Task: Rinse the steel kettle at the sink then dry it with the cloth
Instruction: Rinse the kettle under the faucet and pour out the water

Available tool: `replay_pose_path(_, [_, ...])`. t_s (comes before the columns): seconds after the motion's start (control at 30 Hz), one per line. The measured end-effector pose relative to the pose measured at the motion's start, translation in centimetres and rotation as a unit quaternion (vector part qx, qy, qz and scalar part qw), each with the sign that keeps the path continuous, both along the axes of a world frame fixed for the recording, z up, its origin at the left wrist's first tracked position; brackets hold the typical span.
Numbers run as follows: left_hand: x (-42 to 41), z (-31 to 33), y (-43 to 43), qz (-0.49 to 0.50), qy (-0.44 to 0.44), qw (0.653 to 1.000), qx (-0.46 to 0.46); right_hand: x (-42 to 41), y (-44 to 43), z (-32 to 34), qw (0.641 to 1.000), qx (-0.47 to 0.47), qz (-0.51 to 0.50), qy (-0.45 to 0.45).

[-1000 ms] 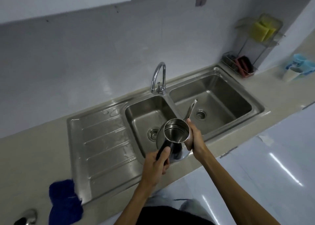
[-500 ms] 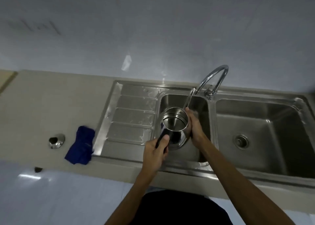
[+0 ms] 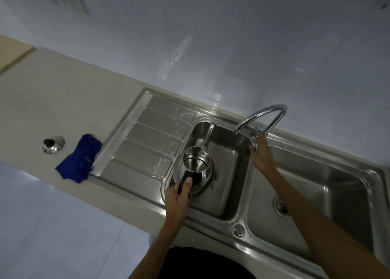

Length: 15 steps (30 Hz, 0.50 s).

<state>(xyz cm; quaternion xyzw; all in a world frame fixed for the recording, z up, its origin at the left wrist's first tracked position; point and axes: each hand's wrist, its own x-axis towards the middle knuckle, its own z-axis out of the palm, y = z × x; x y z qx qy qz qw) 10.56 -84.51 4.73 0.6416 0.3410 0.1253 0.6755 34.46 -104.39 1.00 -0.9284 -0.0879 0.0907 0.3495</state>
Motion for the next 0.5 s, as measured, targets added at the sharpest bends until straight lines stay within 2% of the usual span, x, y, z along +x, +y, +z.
replay_pose_path(0.13, [2.2,-1.2,-1.7,0.006,-0.007,1.000,0.009,3.4,-1.1,-1.4,0.984,-0.143,0.104,-0.019])
replay_pose_path(0.2, [3.4,-1.5,-2.3,0.005,-0.009,1.000,0.009,3.8,-1.2,-2.3,0.974,-0.180,0.131,-0.031])
replay_pose_path(0.5, [7.5,-2.2,-4.2,-0.010,0.005,1.000,0.005,5.3,-1.8,-2.3,0.967,-0.187,0.165,-0.049])
